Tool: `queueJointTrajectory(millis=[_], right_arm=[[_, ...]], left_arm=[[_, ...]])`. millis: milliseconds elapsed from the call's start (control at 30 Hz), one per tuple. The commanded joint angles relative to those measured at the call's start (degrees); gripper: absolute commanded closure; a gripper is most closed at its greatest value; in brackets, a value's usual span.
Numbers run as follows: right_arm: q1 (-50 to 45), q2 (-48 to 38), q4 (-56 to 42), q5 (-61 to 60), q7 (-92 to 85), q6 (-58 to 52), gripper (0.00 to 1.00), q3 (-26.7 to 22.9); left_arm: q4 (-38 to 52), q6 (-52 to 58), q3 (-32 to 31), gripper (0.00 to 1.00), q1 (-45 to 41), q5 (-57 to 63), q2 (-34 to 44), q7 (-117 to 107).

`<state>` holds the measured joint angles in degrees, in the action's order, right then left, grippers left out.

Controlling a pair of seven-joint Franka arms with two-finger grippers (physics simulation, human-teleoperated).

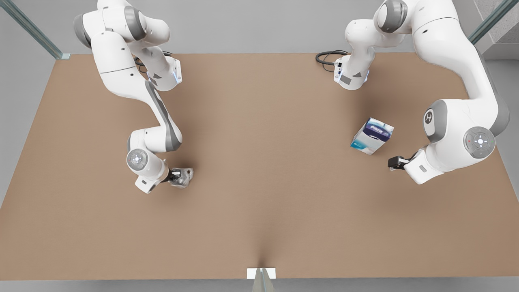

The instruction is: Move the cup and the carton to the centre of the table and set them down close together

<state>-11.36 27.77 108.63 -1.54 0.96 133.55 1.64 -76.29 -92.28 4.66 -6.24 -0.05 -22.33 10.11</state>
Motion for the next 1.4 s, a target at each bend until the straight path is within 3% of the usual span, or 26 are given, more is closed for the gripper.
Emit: queueJointTrajectory(millis=[0, 133, 333, 433, 600, 667, 767, 867, 967, 1000, 1067, 1167, 1367], right_arm=[[0.02, -0.09, -0.17, 0.31, 0.27, -0.04, 0.79, 0.2], [-3.23, 1.85, -5.0, -1.97, 5.36, -0.22, 0.79, 1.52], [-15.53, 11.86, -24.42, -5.49, 26.89, -5.75, 0.79, 1.34], [-17.64, 15.03, -29.26, -5.4, 33.14, -5.93, 0.79, 1.52], [-22.48, 27.42, -49.03, -5.31, 42.02, -10.5, 0.79, 3.28], [-23.18, 29.88, -52.29, -5.23, 42.46, -9.88, 0.79, 3.28], [-24.5, 36.2, -59.84, -5.22, 43.43, -8.13, 0.79, 3.19], [-25.38, 38.67, -60.2, -5.14, 44.31, -6.28, 0.79, 2.84], [-25.47, 38.58, -60.11, -5.05, 44.4, -6.37, 0.64, 2.05], [-25.47, 38.41, -60.11, -5.14, 44.4, -6.46, 0.49, 1.96], [-26.0, 38.23, -60.11, -5.14, 44.4, -6.54, 0.33, 1.52], [-26.26, 38.14, -60.11, -5.14, 44.4, -6.54, 0.26, 1.43], [-26.79, 36.56, -59.76, -5.22, 44.31, -7.51, 0.26, 1.08]], left_arm=[[0.0, 0.0, 0.0, 0.0, 0.0, 0.05, 0.0, 0.0], [0.09, 0.0, 0.0, 0.0, 0.0, 0.14, 0.0, 0.0], [0.09, -0.09, 0.0, 0.0, 0.62, 0.23, -0.17, 0.0], [0.09, -0.18, 0.09, 0.0, 1.06, 0.23, -0.61, 0.0], [0.18, -0.26, 0.09, 0.0, 1.06, 0.4, -1.05, -0.09], [0.18, -0.18, 0.09, 0.0, 1.06, 0.4, -1.05, -0.61], [-0.52, 0.18, 2.02, 0.0, 0.79, -3.81, 1.06, -21.86], [-6.32, -1.93, 1.93, 0.0, 0.62, -4.52, 3.7, -42.18], [-8.26, -2.46, 1.85, 0.0, 0.26, -4.61, 3.96, -47.63], [-14.66, -7.81, 1.76, 0.0, 0.26, -4.61, 7.73, -49.65], [-21.87, -10.46, 1.85, 0.0, 0.18, -4.52, 13.18, -52.29], [-33.22, -12.57, 1.85, 0.0, 0.18, -4.52, 20.92, -54.32], [-50.89, -21.27, 1.85, 0.0, 0.26, -4.61, 30.94, -58.62]])
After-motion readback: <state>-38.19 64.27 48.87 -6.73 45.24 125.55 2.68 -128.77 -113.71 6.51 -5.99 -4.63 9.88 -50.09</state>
